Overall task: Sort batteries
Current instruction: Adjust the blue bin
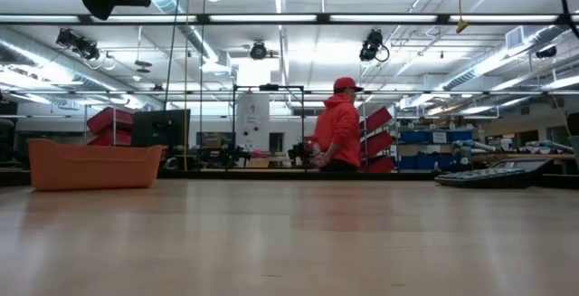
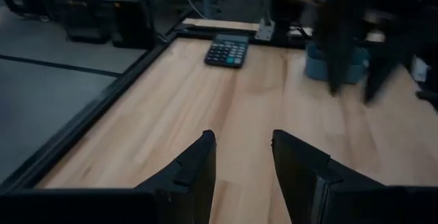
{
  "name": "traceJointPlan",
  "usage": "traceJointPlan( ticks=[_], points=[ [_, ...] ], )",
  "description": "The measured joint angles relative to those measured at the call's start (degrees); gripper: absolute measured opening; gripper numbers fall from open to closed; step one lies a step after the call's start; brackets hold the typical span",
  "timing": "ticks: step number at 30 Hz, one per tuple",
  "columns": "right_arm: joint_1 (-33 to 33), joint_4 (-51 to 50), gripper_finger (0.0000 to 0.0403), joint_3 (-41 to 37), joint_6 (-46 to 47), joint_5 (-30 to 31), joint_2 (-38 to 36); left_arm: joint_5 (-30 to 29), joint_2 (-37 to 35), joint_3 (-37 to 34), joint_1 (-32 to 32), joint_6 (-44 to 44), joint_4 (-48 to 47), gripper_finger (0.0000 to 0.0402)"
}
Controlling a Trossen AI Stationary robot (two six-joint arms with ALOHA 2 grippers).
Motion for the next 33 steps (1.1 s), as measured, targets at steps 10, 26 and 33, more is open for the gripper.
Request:
traceJointPlan(
  ticks=[10, 26, 33],
  points=[
    [6.2, 8.5, 0.0086, -24.0, 0.0, -2.1, -20.3, 20.4, 0.1, -11.6, 0.0, 18.5, 33.4, 0.0142],
    [-3.6, 42.4, 0.003, -60.3, -12.3, -10.5, -53.5, 30.8, 2.9, -11.8, 21.2, 32.0, 45.1, 0.0142],
    [-1.5, 44.3, 0.001, -71.3, -12.8, -9.9, -66.7, 38.5, -11.5, -12.9, 25.0, 31.9, 31.1, 0.0119]
  ],
)
